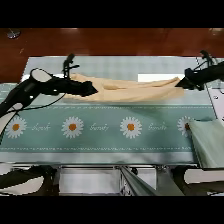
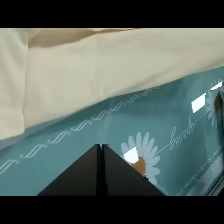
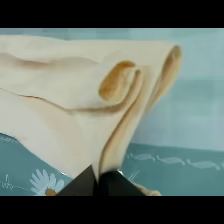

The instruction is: Fold the shirts.

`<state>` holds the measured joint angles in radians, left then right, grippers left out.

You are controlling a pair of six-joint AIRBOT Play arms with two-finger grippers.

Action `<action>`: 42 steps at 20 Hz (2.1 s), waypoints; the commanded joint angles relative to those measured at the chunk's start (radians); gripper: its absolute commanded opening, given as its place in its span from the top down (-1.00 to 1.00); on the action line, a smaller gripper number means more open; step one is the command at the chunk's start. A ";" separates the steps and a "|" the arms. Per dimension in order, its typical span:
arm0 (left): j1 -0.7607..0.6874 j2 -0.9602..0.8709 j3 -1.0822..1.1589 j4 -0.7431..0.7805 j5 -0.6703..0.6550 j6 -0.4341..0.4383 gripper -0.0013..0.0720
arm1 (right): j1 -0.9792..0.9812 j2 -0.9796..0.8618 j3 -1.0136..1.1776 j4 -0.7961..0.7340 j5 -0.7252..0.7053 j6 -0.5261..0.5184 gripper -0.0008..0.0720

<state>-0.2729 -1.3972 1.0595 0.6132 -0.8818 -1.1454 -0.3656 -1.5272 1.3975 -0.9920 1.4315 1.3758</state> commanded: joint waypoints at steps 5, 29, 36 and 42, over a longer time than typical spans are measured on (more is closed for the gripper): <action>-0.352 -0.284 0.370 0.142 0.135 -0.108 0.91 | -0.087 0.636 -0.480 -0.071 -0.003 0.003 0.91; -0.158 -0.455 0.933 0.295 -0.449 -0.364 0.91 | -0.010 0.787 -0.455 0.175 -0.051 0.065 0.91; 0.044 0.224 0.352 0.551 -0.305 -0.303 0.91 | 0.550 0.331 -0.066 0.110 -0.249 0.161 0.91; 0.086 0.756 -0.296 0.547 -0.172 -0.393 0.91 | 0.778 -0.166 0.389 0.108 -0.253 0.223 0.91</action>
<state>-0.2066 -0.8688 1.0374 1.1419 -1.1175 -1.4868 0.3061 -1.4750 1.5780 -0.8783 1.1896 1.5593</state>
